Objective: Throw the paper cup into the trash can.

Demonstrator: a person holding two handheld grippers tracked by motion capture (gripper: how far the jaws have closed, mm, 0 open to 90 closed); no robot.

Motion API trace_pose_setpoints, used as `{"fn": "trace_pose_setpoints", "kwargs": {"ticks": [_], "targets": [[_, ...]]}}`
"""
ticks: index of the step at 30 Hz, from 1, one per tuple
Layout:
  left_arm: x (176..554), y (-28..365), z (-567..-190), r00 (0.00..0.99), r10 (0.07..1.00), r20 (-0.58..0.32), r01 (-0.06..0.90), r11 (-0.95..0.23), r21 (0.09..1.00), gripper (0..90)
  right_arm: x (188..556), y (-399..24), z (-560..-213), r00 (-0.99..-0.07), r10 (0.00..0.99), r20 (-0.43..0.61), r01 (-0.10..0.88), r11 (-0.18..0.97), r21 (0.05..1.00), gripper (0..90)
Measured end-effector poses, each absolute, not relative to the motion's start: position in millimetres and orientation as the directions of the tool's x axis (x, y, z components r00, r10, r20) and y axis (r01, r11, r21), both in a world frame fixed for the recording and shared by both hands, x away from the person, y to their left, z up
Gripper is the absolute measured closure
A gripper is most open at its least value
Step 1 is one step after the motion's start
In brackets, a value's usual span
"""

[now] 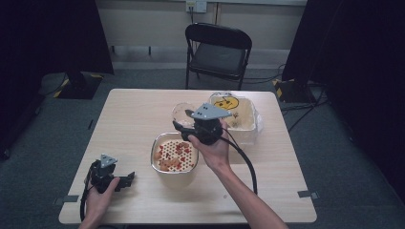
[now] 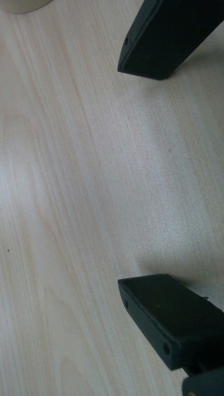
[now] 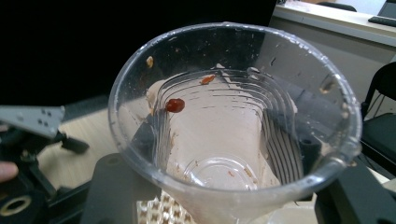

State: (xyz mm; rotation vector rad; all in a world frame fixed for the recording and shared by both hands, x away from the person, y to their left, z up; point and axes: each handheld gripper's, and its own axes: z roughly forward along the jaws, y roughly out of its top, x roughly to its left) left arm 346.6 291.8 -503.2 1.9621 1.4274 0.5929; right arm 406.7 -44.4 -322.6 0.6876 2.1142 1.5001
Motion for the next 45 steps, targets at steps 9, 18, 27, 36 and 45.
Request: {"fn": "trace_pose_setpoints", "kwargs": {"ticks": [9,18,27,36,45], "targets": [[347,292,-503,0.31,0.951,-0.007,0.665,-0.212,0.716,0.0,432,-68,-304,-0.731,0.681,-0.03,0.163,0.218,0.962,43.2],[347,292,-503,0.31,0.951,-0.007,0.666,-0.212,0.716,0.0,454,-98,-295,-0.672,0.74,-0.008,0.201,0.192,0.96,42.9],[347,292,-503,0.311,0.951,-0.007,0.666,-0.212,0.715,0.0,475,-130,-287,-0.6,0.8,0.006,0.246,0.177,0.953,42.0],[347,292,-503,0.312,0.95,-0.008,0.666,-0.212,0.715,0.0,497,-148,-295,-0.539,0.841,0.035,0.312,0.161,0.936,36.7],[347,292,-503,0.31,0.951,-0.007,0.665,-0.211,0.716,0.0,516,-152,-299,-0.52,0.85,0.086,0.388,0.145,0.91,18.1]]}}
